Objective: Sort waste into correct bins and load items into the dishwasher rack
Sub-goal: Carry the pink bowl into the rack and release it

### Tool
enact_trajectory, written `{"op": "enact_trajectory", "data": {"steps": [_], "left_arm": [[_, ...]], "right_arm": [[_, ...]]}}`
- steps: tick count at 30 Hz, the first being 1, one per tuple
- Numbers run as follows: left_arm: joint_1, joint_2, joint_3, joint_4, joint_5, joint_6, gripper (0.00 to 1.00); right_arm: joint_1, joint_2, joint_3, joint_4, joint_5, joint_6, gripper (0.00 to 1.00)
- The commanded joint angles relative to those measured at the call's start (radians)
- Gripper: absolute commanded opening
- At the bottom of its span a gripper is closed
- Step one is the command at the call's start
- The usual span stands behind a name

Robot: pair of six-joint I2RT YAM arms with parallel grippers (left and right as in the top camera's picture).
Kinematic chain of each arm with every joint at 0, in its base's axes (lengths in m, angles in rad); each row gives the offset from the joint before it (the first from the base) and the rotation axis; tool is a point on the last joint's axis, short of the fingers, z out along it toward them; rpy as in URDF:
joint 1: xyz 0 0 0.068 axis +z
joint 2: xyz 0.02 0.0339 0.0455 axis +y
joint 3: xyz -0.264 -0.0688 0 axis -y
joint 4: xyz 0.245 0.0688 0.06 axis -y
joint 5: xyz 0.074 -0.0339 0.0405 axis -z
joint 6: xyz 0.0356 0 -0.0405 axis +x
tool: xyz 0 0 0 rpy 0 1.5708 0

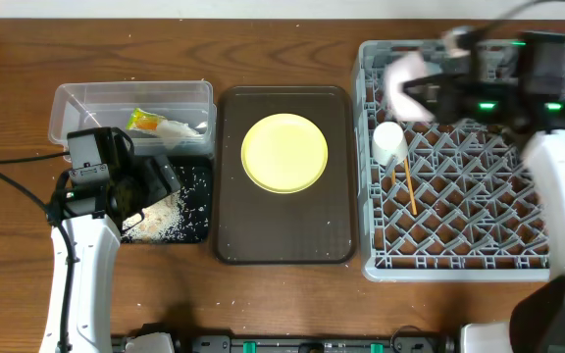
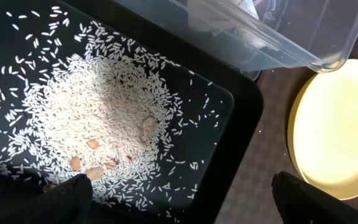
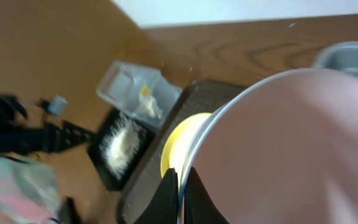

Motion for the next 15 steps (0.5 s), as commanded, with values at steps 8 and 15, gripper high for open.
{"op": "enact_trajectory", "data": {"steps": [8,15], "left_arm": [[0.003,0.002,0.018,0.000,-0.006,-0.002,0.95],[0.003,0.002,0.018,0.000,-0.006,-0.002,0.95]], "right_arm": [[-0.255,0.145,-0.005,-0.005,-0.353,-0.066,0.01],[-0.273,0.299,-0.005,0.051,-0.469,-0.099,0.01]]}}
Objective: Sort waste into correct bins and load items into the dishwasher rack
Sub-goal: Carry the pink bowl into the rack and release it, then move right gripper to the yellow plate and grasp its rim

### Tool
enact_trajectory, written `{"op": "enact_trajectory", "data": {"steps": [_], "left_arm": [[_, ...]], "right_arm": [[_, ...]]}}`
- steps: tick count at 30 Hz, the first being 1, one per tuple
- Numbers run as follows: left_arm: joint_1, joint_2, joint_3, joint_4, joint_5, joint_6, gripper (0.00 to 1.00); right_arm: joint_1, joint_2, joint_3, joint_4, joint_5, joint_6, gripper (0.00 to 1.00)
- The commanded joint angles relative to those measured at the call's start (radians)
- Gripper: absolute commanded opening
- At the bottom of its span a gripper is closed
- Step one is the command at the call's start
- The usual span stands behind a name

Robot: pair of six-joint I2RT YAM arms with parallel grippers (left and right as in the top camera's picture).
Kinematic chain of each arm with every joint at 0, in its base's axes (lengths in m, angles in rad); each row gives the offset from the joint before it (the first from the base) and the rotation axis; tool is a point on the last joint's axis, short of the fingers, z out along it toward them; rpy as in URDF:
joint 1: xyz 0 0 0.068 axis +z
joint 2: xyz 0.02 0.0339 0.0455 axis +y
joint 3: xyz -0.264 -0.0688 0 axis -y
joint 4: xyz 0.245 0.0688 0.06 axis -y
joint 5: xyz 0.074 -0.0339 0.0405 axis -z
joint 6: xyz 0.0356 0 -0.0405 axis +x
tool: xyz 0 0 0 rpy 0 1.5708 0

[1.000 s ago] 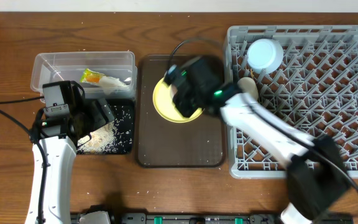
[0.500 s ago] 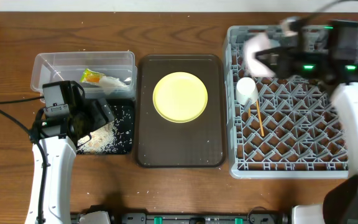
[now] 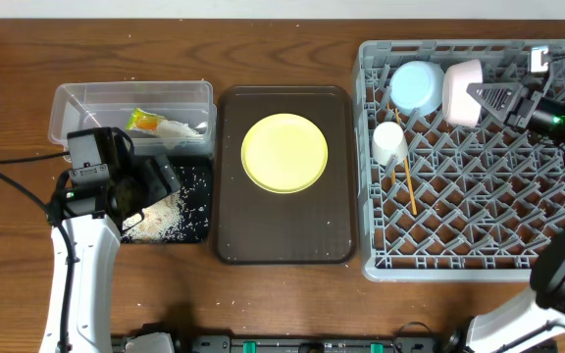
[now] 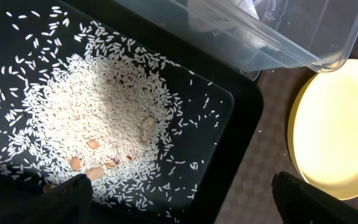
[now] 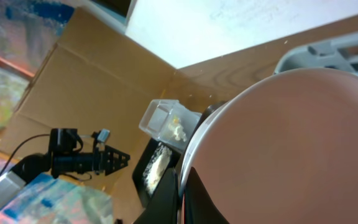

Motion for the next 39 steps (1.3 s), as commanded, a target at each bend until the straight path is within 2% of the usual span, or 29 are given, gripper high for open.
{"op": "enact_trajectory", "data": {"steps": [1,10,13,17,20,22,23,30,34,39], "left_arm": [[0.003,0.002,0.018,0.000,-0.006,-0.002,0.95],[0.003,0.002,0.018,0.000,-0.006,-0.002,0.95],[0.003,0.002,0.019,0.000,-0.006,-0.002,0.95],[0.003,0.002,0.018,0.000,-0.006,-0.002,0.95],[0.003,0.002,0.018,0.000,-0.006,-0.002,0.95],[0.003,0.002,0.019,0.000,-0.006,-0.002,0.95],[0.003,0.002,0.018,0.000,-0.006,-0.002,0.95],[0.003,0.002,0.018,0.000,-0.006,-0.002,0.95],[0.003,0.002,0.018,0.001,-0.006,-0.002,0.95],[0.003,0.002,0.018,0.001,-0.006,-0.002,0.95]], "right_arm": [[-0.015,0.066,-0.005,0.031,-0.092,-0.031,0.01],[-0.060,0.175,-0.005,0.072,-0.082,-0.032,0.01],[-0.078,0.182,-0.005,0.070,-0.008,-0.031,0.02],[-0.110,0.182,-0.005,0.052,0.083,-0.030,0.15],[-0.137,0.182,-0.005,0.042,0.093,-0.030,0.33],[-0.152,0.182,-0.005,0.041,0.093,-0.025,0.49],[-0.160,0.182,-0.005,0.041,0.092,-0.014,0.53],[-0.204,0.178,0.000,0.101,0.131,0.159,0.57],[-0.214,0.141,0.003,0.106,0.350,0.234,0.60],[-0.192,0.045,0.003,0.106,0.581,0.239,0.61]]}}
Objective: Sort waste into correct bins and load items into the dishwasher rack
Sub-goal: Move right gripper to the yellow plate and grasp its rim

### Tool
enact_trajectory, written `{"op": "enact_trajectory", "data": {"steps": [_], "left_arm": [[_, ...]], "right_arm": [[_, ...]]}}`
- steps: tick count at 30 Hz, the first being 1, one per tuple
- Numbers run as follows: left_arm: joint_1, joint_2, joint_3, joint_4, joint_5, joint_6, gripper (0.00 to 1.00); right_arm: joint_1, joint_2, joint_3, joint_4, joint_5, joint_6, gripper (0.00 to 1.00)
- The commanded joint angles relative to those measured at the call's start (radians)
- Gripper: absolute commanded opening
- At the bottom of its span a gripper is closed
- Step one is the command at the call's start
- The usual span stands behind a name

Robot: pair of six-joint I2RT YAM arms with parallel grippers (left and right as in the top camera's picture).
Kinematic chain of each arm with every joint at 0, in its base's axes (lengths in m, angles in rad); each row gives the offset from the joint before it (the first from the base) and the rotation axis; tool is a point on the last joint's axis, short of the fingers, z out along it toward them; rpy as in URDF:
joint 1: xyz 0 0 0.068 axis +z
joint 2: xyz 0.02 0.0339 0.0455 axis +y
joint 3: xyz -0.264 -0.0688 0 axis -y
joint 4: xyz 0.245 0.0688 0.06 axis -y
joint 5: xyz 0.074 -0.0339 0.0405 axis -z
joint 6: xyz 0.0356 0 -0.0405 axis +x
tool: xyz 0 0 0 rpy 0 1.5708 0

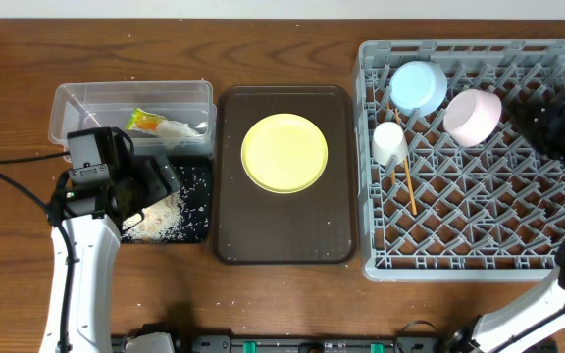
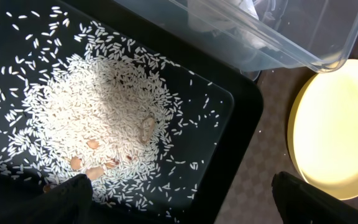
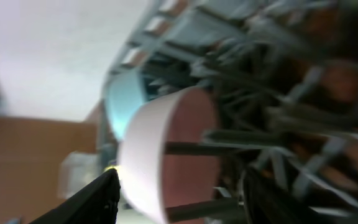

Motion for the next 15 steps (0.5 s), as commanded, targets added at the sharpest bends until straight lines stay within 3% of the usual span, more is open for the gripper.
{"op": "enact_trajectory", "data": {"steps": [1,8,15], "left_arm": [[0.003,0.002,0.018,0.001,-0.006,-0.002,0.95],[0.003,0.002,0.018,0.005,-0.006,-0.002,0.95],[0.003,0.002,0.019,0.004,-0.006,-0.002,0.95]], "right_arm": [[0.023,-0.124,0.006,0.004,0.210,0.035,0.61],[0.113,-0.327,0.006,-0.031,0.420,-0.040,0.61],[0.297,-0.496,0.006,-0.153,0.452,-0.087,0.60]]}}
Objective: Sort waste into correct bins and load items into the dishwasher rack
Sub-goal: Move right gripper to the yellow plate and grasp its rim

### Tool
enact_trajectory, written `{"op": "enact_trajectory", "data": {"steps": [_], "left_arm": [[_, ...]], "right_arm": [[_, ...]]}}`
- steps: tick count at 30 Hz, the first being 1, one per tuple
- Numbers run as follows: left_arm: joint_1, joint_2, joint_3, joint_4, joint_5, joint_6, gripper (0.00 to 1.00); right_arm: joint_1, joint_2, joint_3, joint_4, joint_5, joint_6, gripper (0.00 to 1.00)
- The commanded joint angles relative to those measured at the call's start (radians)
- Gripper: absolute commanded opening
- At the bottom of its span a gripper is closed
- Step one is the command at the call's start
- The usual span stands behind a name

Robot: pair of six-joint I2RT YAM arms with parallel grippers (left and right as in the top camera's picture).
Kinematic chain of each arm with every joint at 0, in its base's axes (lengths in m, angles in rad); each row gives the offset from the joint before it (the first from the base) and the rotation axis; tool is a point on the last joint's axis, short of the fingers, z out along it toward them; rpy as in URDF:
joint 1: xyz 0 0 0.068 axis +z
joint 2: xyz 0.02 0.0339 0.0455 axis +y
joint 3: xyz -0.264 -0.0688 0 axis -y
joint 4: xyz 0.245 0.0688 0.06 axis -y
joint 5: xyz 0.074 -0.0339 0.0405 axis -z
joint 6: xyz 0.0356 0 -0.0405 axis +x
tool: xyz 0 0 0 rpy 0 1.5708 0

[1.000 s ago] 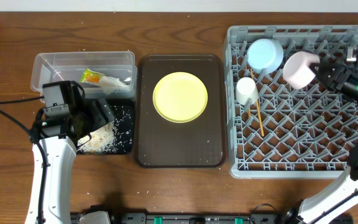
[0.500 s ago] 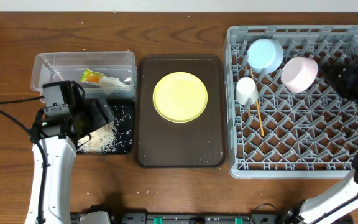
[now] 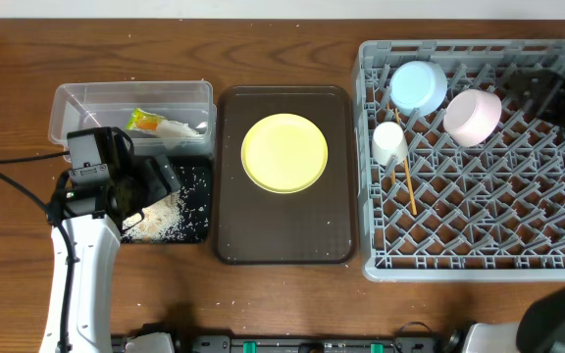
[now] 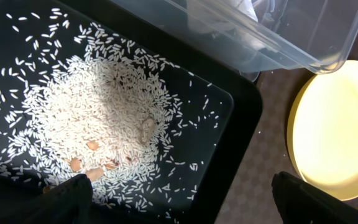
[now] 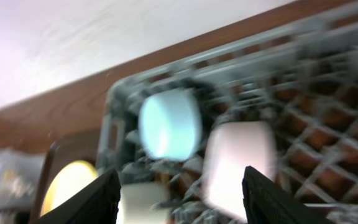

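Note:
The pink bowl leans on its side in the grey dishwasher rack, beside the blue bowl, a white cup and a wooden stick. In the blurred right wrist view, the pink bowl and blue bowl lie ahead of my right gripper, which is open, empty and apart from them. Seen from overhead, that right gripper hangs at the rack's far right. A yellow plate lies on the brown tray. My left gripper is open over the black bin of rice.
A clear bin holding a wrapper sits behind the black bin. Rice and a few brownish scraps cover the black bin's floor. The rack fills the table's right side. Bare wood runs along the front edge.
My right gripper, still open, has drawn back from the pink bowl toward the rack's far right corner. The bowl has stayed put. The left arm has not moved.
My right gripper held the pink bowl above the rack's back row, then beside the blue bowl. Later the bowl lay in the rack with the gripper open close to it. Now the gripper is farther off. The left gripper stayed open over the rice throughout.

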Motion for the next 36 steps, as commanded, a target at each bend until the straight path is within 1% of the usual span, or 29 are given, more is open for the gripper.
{"op": "enact_trajectory", "data": {"steps": [1,4,8,12,15,19,22,27,32,34,36], "left_arm": [[0.003,0.002,0.018,0.000,-0.006,-0.002,0.95],[0.003,0.002,0.018,0.000,-0.006,-0.002,0.95],[0.003,0.002,0.019,0.000,-0.006,-0.002,0.95],[0.003,0.002,0.018,0.000,-0.006,-0.002,0.95],[0.003,0.002,0.018,0.000,-0.006,-0.002,0.95],[0.003,0.002,0.018,0.000,-0.006,-0.002,0.95],[0.003,0.002,0.018,0.000,-0.006,-0.002,0.95],[0.003,0.002,0.018,0.000,-0.006,-0.002,0.95],[0.003,0.002,0.018,0.000,-0.006,-0.002,0.95],[0.003,0.002,0.019,0.000,-0.006,-0.002,0.95],[0.003,0.002,0.018,0.000,-0.006,-0.002,0.95]], "right_arm": [[0.103,-0.061,0.006,-0.050,0.039,-0.052,0.59],[0.240,-0.086,0.005,-0.107,0.040,-0.069,0.55],[0.428,-0.077,0.004,-0.148,0.067,-0.084,0.51],[0.619,-0.043,0.004,-0.144,0.177,-0.083,0.47],[0.754,0.002,0.004,-0.118,0.269,-0.083,0.40],[0.909,0.097,0.004,-0.058,0.381,-0.081,0.18],[0.998,0.195,0.004,0.007,0.442,-0.072,0.10],[1.092,0.362,0.004,0.092,0.488,-0.072,0.10],[1.135,0.491,0.004,0.127,0.486,-0.045,0.11],[1.151,0.528,0.004,0.124,0.468,-0.019,0.09],[1.167,0.549,0.004,0.122,0.405,-0.019,0.09]]}}
